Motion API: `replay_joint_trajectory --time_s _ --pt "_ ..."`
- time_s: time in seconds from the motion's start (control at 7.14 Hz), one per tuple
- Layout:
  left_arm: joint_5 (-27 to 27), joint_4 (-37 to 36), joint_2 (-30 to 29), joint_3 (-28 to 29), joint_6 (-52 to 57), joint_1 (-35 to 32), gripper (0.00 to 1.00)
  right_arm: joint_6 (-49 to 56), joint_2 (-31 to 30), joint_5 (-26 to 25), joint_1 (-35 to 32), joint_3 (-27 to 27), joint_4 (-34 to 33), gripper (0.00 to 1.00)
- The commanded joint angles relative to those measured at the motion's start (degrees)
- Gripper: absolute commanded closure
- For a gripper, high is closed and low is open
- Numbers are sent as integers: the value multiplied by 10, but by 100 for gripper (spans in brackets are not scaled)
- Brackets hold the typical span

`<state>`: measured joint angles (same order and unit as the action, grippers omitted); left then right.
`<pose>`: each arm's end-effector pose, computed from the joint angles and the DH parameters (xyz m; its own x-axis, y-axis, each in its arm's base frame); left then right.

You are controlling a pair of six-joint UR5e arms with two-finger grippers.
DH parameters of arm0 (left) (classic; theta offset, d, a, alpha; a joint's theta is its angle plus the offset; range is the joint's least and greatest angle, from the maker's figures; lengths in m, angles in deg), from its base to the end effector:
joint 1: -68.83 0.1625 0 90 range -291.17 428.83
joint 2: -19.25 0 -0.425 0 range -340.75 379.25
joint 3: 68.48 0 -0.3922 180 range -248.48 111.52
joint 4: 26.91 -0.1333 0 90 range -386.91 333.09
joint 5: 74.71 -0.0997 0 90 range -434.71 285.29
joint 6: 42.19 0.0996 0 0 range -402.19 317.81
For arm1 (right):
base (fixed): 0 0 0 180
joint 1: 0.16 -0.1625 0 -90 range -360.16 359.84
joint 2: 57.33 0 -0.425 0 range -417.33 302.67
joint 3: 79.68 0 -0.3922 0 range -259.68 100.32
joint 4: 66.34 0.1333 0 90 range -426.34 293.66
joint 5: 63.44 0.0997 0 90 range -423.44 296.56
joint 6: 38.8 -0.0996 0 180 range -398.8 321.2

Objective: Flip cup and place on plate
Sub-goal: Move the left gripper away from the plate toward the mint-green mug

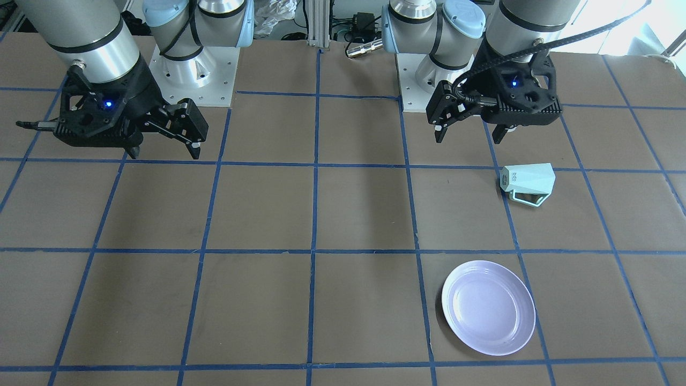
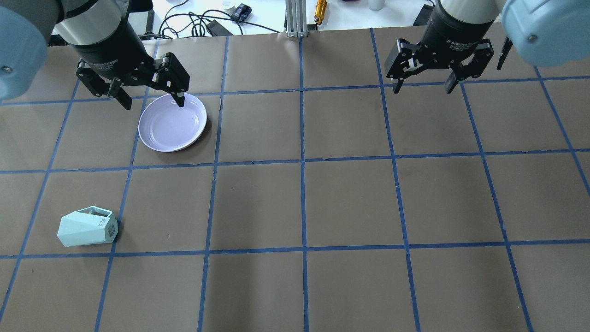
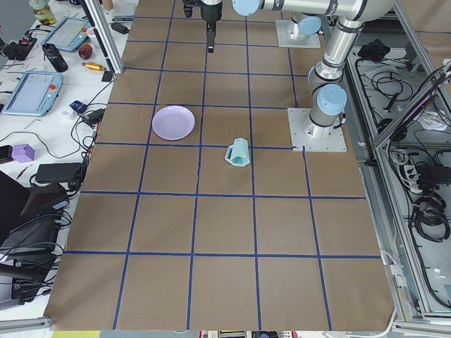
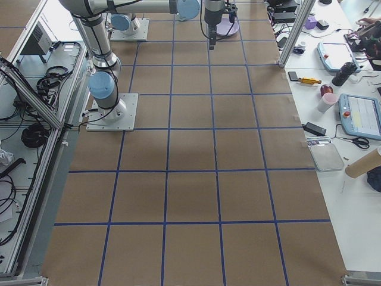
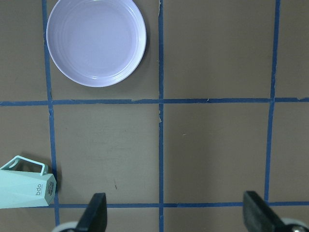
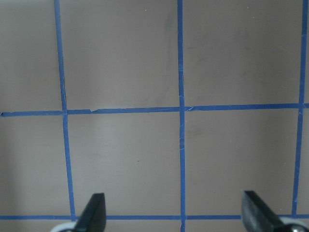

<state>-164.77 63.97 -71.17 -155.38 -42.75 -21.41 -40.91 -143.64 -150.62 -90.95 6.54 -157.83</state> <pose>-0.1353 -0.4971 0.5094 -1.0000 -0.0056 -0.0007 -0.0056 0.9995 -0.0314 0.1454 -0.5200 0.4905 -0.9985 0.0217 -0.0502 0.0230 0.9994 -0.0257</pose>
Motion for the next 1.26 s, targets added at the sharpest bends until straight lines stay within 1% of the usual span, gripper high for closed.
replay_joint_trajectory --time_s 0.0,0.28,0.56,0.7,0.84,1.12 --pt "-1 0 3 1 18 15 0 0 0 0 0 0 0 0" --pt "0 30 15 -2 135 98 0 0 0 0 0 0 0 0" --pt "0 54 16 1 201 142 0 0 0 0 0 0 0 0" --pt "-1 55 14 -3 246 166 0 0 0 0 0 0 0 0" --pt "0 55 7 -6 293 203 0 0 0 0 0 0 0 0" --pt "-1 57 -6 -8 353 269 0 0 0 0 0 0 0 0"
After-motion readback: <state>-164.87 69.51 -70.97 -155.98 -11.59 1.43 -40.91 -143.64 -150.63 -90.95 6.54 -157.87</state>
